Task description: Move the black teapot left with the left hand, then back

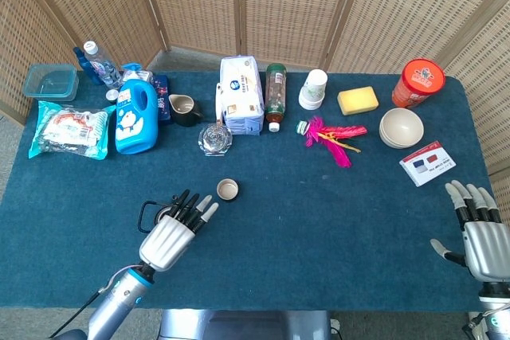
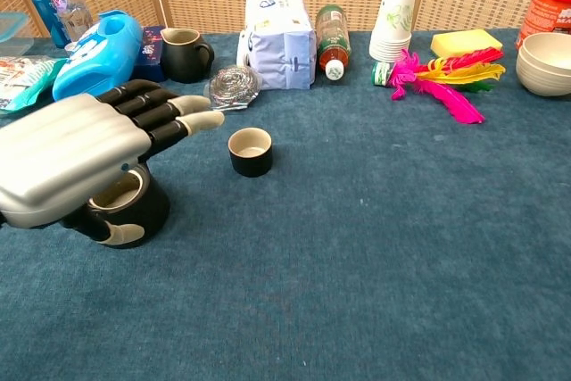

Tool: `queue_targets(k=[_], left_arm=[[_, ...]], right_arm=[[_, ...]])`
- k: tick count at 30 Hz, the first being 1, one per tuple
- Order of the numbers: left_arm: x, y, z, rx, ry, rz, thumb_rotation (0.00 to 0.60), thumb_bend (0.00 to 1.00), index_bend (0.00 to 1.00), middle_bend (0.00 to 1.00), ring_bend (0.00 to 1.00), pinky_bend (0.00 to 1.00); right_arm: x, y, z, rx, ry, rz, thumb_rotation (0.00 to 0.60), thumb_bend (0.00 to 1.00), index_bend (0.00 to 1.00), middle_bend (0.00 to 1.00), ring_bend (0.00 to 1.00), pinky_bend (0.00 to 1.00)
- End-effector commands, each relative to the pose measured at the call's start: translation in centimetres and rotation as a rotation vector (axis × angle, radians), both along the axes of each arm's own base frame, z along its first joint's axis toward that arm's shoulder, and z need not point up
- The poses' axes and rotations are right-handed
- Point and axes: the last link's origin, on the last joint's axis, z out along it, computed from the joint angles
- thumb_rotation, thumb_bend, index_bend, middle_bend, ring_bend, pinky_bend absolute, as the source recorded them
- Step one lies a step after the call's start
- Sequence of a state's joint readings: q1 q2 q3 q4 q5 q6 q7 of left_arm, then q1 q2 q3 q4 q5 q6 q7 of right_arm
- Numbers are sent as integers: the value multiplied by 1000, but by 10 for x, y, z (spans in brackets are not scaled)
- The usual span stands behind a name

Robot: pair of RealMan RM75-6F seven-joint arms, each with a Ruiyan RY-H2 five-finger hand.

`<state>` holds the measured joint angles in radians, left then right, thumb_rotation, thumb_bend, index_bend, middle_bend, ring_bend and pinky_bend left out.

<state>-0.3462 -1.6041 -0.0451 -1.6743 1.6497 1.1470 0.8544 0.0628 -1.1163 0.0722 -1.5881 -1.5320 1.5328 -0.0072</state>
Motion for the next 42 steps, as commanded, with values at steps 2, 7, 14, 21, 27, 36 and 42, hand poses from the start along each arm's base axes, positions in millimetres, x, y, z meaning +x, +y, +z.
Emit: queue_targets(k=[2, 7, 14, 21, 27, 36, 42], left_arm=[[-3, 5, -6, 13, 25, 23, 600, 0, 0, 0, 0, 0], [-7, 15, -10, 22, 22, 53, 600, 0, 0, 0, 0, 0], [-15, 32, -12, 44, 17, 102, 600, 0, 0, 0, 0, 0], [-34, 63, 5, 108, -19, 198, 600, 0, 0, 0, 0, 0], [-59, 78, 26, 126, -40, 272, 600, 0, 0, 0, 0, 0], [-106, 83, 57, 167, -10, 349, 600, 0, 0, 0, 0, 0], [-134, 98, 82, 235, -37, 414, 600, 0, 0, 0, 0, 0]], right_arm=[[0, 0, 1, 3, -7, -2, 600, 0, 0, 0, 0, 0], [2, 0, -1, 21, -22, 12, 600, 0, 0, 0, 0, 0], [5, 3, -1, 32, -41, 28, 600, 0, 0, 0, 0, 0], [3, 2, -3, 46, -41, 23, 600, 0, 0, 0, 0, 0], [1, 1, -3, 48, -42, 11, 600, 0, 0, 0, 0, 0], [2, 2, -6, 59, -46, 11, 600, 0, 0, 0, 0, 0], [2, 2, -7, 69, -59, 7, 600, 0, 0, 0, 0, 0]])
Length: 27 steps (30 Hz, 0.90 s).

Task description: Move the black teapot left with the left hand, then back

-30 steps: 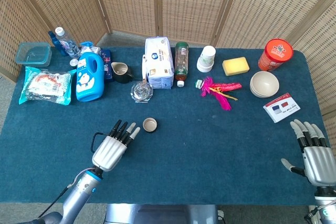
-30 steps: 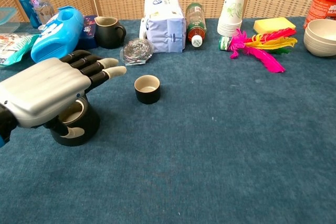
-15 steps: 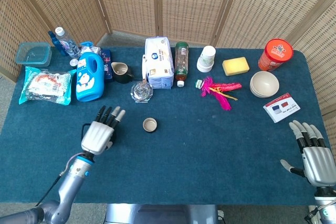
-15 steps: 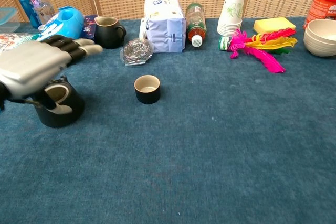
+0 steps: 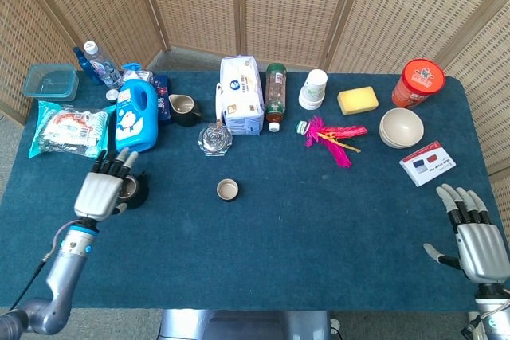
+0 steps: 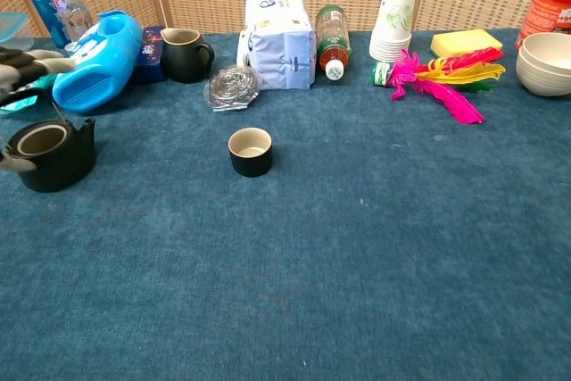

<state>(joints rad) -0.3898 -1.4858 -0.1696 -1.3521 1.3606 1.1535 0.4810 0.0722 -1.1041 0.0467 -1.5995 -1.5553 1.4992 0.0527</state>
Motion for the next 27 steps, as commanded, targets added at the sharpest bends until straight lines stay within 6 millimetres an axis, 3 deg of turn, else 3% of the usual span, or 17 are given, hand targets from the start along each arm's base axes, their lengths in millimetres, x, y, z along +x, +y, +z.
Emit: queue_targets(k=[1, 6, 11, 18, 27], left_arm=[[-18, 13, 19, 60, -12, 43, 600, 0, 0, 0, 0, 0], [-32, 27, 35, 96, -43, 102, 600, 0, 0, 0, 0, 0], [-38, 26, 48, 76, -105, 156, 600, 0, 0, 0, 0, 0], [-25, 37, 70, 68, -131, 173, 600, 0, 0, 0, 0, 0], [-13, 59, 63, 15, -61, 209, 600, 0, 0, 0, 0, 0]], right_arm=[[0, 0, 0, 4, -6, 0, 600, 0, 0, 0, 0, 0], [-1, 0, 1, 1, -3, -2, 600, 0, 0, 0, 0, 0], [-1, 0, -1, 10, 0, -4, 600, 0, 0, 0, 0, 0], [-1, -1, -3, 18, 3, -7, 600, 0, 0, 0, 0, 0], [-2, -1, -6, 29, 7, -10, 600, 0, 0, 0, 0, 0]])
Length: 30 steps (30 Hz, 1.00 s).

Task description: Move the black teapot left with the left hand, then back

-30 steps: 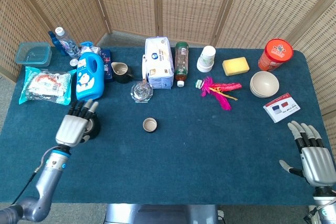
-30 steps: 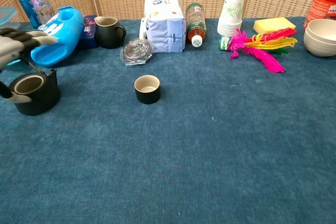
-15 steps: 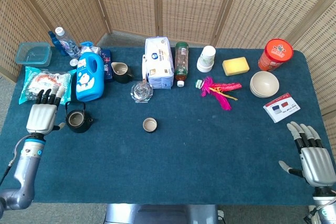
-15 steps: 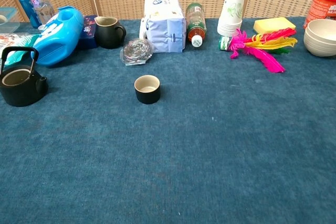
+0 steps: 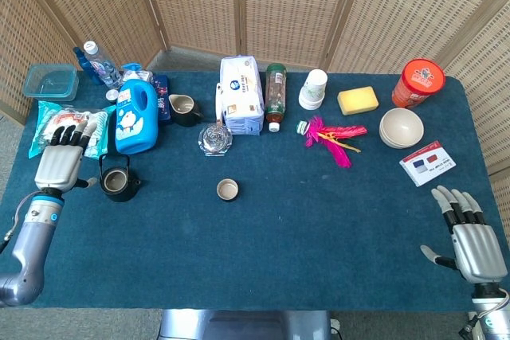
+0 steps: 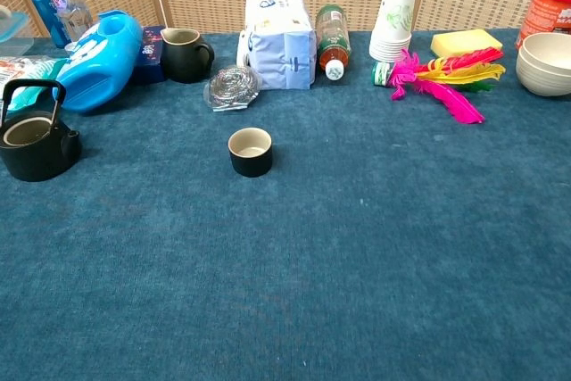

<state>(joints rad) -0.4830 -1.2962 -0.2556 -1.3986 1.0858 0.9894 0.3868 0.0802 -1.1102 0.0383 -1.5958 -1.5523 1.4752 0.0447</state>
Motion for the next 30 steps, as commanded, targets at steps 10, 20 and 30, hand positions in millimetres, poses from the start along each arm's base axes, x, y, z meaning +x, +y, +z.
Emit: queue_targets(k=[10, 20, 30], left_arm=[[7, 17, -17, -81, 79, 47, 600, 0, 92, 101, 89, 246], [14, 25, -26, -103, 141, 59, 600, 0, 135, 206, 202, 334], [25, 30, -32, -118, 133, 49, 600, 0, 314, 401, 339, 505]], right_arm=[[-1, -1, -2, 9, 0, -2, 600, 0, 0, 0, 0, 0], [-1, -1, -5, 18, 4, -4, 600, 0, 0, 0, 0, 0], [-1, -2, -6, 20, 0, -5, 600, 0, 0, 0, 0, 0]])
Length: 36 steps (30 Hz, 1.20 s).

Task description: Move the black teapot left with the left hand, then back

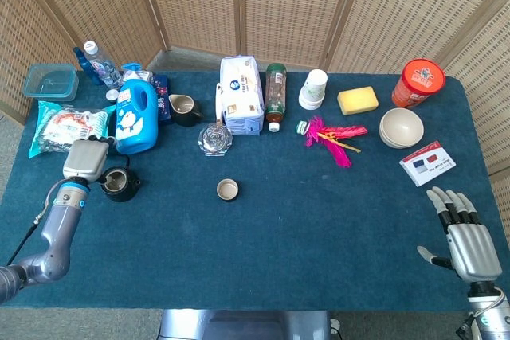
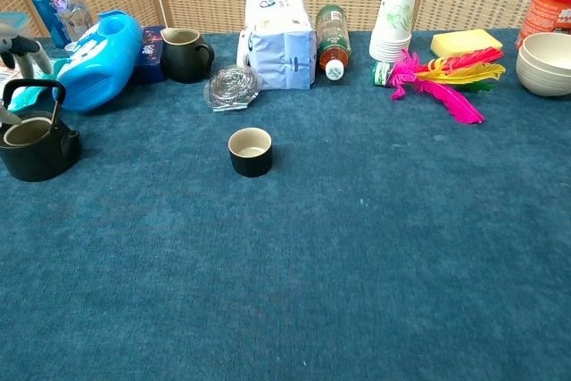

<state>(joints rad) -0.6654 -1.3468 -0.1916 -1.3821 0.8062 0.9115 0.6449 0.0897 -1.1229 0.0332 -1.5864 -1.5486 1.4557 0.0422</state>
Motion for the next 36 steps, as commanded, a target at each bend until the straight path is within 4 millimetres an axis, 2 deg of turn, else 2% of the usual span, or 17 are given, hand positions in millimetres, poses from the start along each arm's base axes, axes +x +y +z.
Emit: queue_targets(k=[1, 8, 11, 16, 21, 24, 27, 29, 32, 36], left_arm=[[2, 0, 0, -3, 6, -16, 600, 0, 315, 401, 338, 506], [0, -2, -4, -17, 26, -11, 600, 0, 315, 401, 325, 506], [1, -2, -6, -22, 15, -3, 600, 0, 320, 412, 350, 521], [6, -3, -3, -4, -34, -13, 600, 23, 430, 609, 568, 669], [6, -5, -1, -7, -62, -22, 600, 113, 494, 707, 666, 766], [7, -7, -1, -13, -81, -23, 600, 205, 528, 748, 701, 801], [9, -8, -2, -21, -97, -30, 600, 369, 568, 789, 746, 896], [11, -10, -4, -33, -117, -35, 600, 516, 595, 808, 772, 972], [19, -16, -5, -64, -156, -56, 600, 662, 626, 832, 801, 1000], [24, -20, -2, -81, -172, -86, 600, 747, 654, 857, 825, 1000]], right_arm=[[0, 0, 0, -1, -1, 0, 600, 0, 0, 0, 0, 0], [1, 0, -1, 7, -3, 5, 600, 0, 0, 0, 0, 0], [1, 0, -1, 8, -6, 5, 600, 0, 0, 0, 0, 0], [1, 0, 0, 4, -11, 5, 600, 0, 0, 0, 0, 0], [2, 0, -1, 13, -13, 8, 600, 0, 0, 0, 0, 0], [2, 0, -2, 20, -15, 10, 600, 0, 0, 0, 0, 0], [2, 0, -3, 24, -18, 9, 600, 0, 0, 0, 0, 0], [2, 0, -3, 26, -18, 8, 600, 0, 0, 0, 0, 0], [2, 0, -3, 30, -19, 7, 600, 0, 0, 0, 0, 0], [2, 0, -3, 32, -20, 6, 600, 0, 0, 0, 0, 0]])
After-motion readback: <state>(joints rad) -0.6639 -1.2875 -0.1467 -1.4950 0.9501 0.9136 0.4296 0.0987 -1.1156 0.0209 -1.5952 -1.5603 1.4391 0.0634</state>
